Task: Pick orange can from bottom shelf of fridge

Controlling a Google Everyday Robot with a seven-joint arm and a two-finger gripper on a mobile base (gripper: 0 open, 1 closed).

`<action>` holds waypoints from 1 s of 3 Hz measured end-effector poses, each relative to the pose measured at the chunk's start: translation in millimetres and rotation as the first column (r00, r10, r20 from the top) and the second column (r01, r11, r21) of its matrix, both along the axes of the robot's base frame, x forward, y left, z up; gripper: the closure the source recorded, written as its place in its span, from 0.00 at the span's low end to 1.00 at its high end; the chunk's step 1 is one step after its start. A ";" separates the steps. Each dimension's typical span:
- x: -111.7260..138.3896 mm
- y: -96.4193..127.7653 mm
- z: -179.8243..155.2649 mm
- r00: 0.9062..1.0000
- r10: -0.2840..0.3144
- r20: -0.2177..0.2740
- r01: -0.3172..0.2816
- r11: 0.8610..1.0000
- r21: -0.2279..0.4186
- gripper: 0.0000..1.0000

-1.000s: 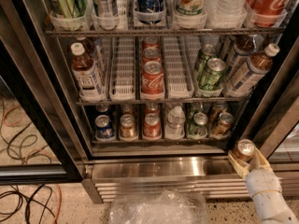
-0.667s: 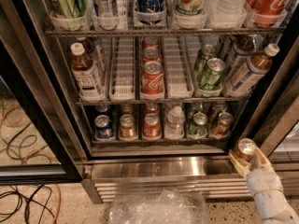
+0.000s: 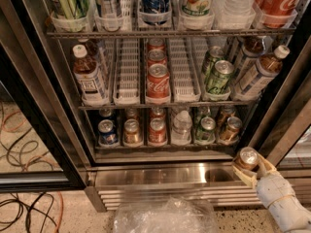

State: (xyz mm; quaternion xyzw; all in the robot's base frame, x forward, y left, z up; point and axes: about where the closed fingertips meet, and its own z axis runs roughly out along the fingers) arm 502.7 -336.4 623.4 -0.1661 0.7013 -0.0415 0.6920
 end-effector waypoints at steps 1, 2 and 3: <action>-2.4 20.9 0.2 0.994 0.106 -0.017 -0.107 0.994 -0.025 1.00; -2.3 20.9 0.2 0.994 0.106 -0.017 -0.107 0.994 -0.025 1.00; -7.7 39.0 0.8 0.984 0.177 -0.013 -0.177 0.984 -0.036 1.00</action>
Offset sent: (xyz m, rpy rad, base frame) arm -0.0021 0.0151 -0.0004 -0.0220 0.0169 0.0831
